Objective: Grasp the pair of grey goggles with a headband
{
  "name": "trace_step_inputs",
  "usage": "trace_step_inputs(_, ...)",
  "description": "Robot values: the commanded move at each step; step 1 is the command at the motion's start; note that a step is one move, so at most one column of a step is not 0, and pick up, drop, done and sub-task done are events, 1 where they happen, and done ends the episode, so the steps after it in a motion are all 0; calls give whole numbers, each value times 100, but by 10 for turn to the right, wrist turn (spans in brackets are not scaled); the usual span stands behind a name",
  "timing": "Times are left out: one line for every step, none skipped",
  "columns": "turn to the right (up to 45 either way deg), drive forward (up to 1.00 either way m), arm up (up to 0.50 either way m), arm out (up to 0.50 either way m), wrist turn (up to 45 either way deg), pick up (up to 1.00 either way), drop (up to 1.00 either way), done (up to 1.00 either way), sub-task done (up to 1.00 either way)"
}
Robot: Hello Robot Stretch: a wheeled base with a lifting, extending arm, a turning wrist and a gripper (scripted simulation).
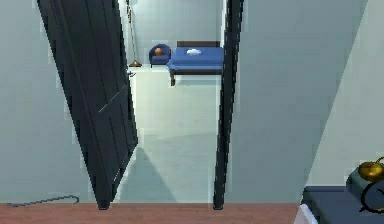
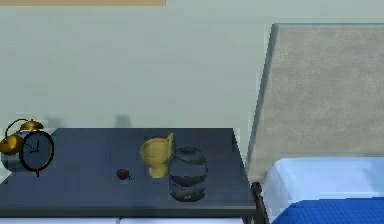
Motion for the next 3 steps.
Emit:
trace_step_inputs(0,0,50,0,0,0,0,0,0)
trace_step_inputs(0,0,38,0,0,0,0,0,0)
trace_step_inputs(0,0,0,12,0,0,0,0,0)
